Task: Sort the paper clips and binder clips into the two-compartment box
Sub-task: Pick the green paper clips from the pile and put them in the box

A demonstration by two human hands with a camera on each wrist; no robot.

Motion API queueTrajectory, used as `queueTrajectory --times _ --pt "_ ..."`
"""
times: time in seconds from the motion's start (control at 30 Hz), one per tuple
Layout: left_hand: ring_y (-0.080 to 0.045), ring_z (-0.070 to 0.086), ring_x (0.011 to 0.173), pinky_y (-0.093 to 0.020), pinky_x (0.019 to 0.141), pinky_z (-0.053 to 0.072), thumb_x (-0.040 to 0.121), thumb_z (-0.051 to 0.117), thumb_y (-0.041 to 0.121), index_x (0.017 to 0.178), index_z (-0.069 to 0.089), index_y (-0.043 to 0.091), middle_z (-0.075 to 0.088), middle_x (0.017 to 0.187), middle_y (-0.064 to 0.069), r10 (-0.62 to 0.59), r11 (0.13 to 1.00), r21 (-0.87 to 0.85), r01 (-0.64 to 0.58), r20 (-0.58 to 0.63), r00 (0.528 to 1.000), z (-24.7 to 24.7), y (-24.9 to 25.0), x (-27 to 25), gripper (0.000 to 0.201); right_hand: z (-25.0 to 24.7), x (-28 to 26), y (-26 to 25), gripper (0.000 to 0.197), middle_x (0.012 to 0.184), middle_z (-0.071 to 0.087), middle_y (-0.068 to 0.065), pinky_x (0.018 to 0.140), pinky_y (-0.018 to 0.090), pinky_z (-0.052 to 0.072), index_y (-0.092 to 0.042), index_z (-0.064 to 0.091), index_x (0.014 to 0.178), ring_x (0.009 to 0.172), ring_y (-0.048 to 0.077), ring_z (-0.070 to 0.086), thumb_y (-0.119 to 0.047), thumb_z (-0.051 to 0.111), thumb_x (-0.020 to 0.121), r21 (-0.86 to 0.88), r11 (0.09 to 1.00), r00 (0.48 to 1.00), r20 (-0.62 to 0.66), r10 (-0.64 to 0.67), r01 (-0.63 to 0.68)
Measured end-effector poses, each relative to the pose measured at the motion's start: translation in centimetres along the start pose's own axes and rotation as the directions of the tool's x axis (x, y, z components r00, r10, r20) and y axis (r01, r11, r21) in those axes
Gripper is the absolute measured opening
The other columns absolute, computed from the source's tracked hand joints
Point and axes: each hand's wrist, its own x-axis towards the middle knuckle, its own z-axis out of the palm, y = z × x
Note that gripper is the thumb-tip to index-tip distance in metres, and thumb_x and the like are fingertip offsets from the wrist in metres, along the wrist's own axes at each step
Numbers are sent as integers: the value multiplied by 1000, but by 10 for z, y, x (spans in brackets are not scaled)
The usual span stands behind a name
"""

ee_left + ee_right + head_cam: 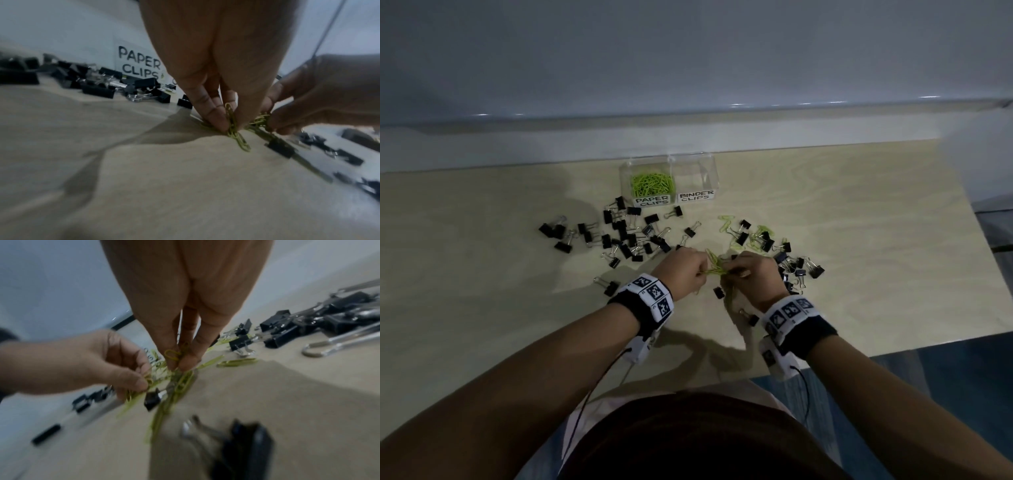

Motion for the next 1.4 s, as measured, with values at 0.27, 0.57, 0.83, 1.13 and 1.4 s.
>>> queueTrajectory --times 0.27,0.57,0.83,1.13,1.4 --pt "-11 58 66 -24 65 51 77 71 6 78 69 3 64 73 -3 -125 918 -389 74 -107 986 -21 -11 -4 4 -20 44 -26 20 77 72 13 70 39 59 -16 73 77 68 24 68 2 77 70 360 893 961 45 271 -269" --pt "-10 61 67 -14 62 49 81 68 11 85 68 8 67 78 -2 -328 899 -415 140 -428 842 -123 -47 5 5 -11 152 -118 13 79 71 -2 74 29 59 -17 74 82 73 11 68 -7 77 73 226 970 995 -31 99 -89" --pt "-23 65 82 -30 78 53 82 65 12 88 69 4 69 91 -13 -335 942 -207 265 -496 801 -144 -57 55 11 -3 164 -141 21 107 70 5 85 25 53 -10 70 104 90 14 65 -8 60 86 -34 999 999 33 -27 28" --pt "-25 55 97 -36 82 48 90 54 10 105 64 3 60 104 -11 124 982 176 -74 -296 947 -69 -40 32 20 7 101 -57 22 85 73 9 76 38 56 -6 74 82 74 21 66 3 54 76 -49 992 993 7 -120 120" --pt "-27 50 108 -40 92 45 91 55 17 109 64 3 59 112 -10 -45 987 137 84 -265 963 -37 -61 24 25 8 57 -40 28 103 65 10 77 42 53 -2 71 92 89 29 59 -14 47 83 -283 920 944 265 -199 273"
